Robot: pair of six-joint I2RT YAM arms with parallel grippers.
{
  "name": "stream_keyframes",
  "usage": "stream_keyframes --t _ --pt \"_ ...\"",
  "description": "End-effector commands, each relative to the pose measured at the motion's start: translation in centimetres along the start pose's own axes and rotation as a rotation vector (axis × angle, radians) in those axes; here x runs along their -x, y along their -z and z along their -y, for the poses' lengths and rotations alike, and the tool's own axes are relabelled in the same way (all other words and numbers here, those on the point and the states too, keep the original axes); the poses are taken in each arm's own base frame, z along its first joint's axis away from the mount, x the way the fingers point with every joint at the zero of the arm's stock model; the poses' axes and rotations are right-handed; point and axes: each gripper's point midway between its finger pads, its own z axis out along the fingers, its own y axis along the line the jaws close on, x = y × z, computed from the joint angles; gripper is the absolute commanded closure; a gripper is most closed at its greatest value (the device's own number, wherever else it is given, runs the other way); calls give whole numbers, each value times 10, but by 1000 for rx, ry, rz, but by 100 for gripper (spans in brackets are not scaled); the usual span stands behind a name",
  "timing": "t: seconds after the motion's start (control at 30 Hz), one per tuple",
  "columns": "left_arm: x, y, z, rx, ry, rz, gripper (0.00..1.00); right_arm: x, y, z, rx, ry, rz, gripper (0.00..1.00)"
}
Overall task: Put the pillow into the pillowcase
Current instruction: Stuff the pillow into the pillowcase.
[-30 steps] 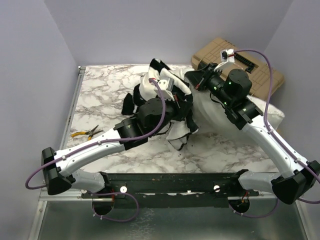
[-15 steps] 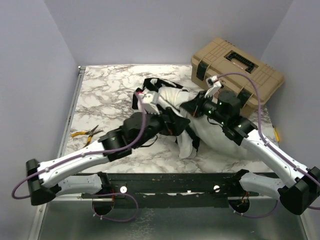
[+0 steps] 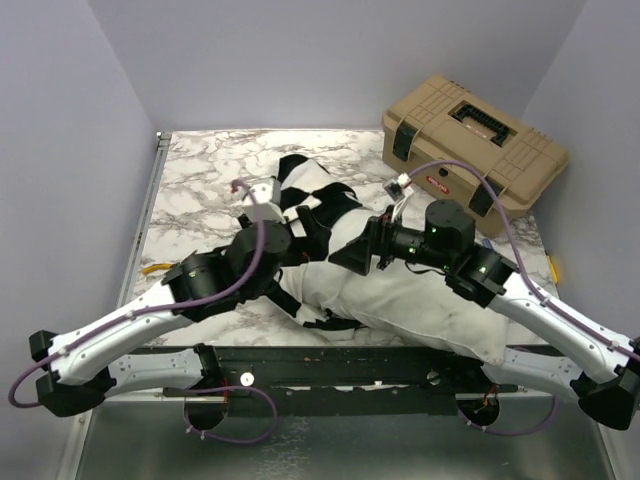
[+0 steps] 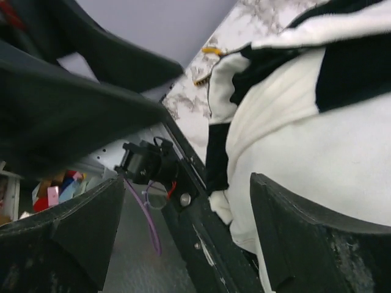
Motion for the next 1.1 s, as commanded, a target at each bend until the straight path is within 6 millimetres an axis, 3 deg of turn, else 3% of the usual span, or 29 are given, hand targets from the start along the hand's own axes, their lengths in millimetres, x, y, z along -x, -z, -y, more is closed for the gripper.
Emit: stream_keyframes --t 0.0,0.17,0.3,0.37,0.57,0.73,0.87,0.93,0.97,1.03,1.07 --pt "-36 -15 -35 166 -261 -140 7 27 22 15 -223 -8 33 11" --pt "-54 -39 -27 153 -365 -225 9 14 34 61 -427 -97 -8 15" --pt "-32 -71 -39 235 -446 -185 8 -17 30 91 -451 -188 -83 20" --pt "-12 -89 -43 297 -498 -140 5 -35 24 101 -448 -214 -118 21" --pt "10 -163 -52 357 -633 -155 2 -79 20 121 -458 -263 -210 22" --pt "-11 -229 -62 307 -703 -285 4 -95 23 130 -474 -300 -203 21" --pt "-34 -266 -79 315 -710 -357 9 -98 23 130 -466 -322 -195 21" --pt "-44 -280 -90 316 -696 -390 21 -100 23 130 -465 -330 -196 21" --pt "-47 -287 -94 320 -684 -400 36 -100 23 130 -459 -331 -197 21" --pt "-38 -295 -101 363 -646 -371 79 -102 22 129 -450 -335 -203 21" --pt "-28 -296 -104 391 -623 -343 90 -103 21 128 -443 -336 -209 21"
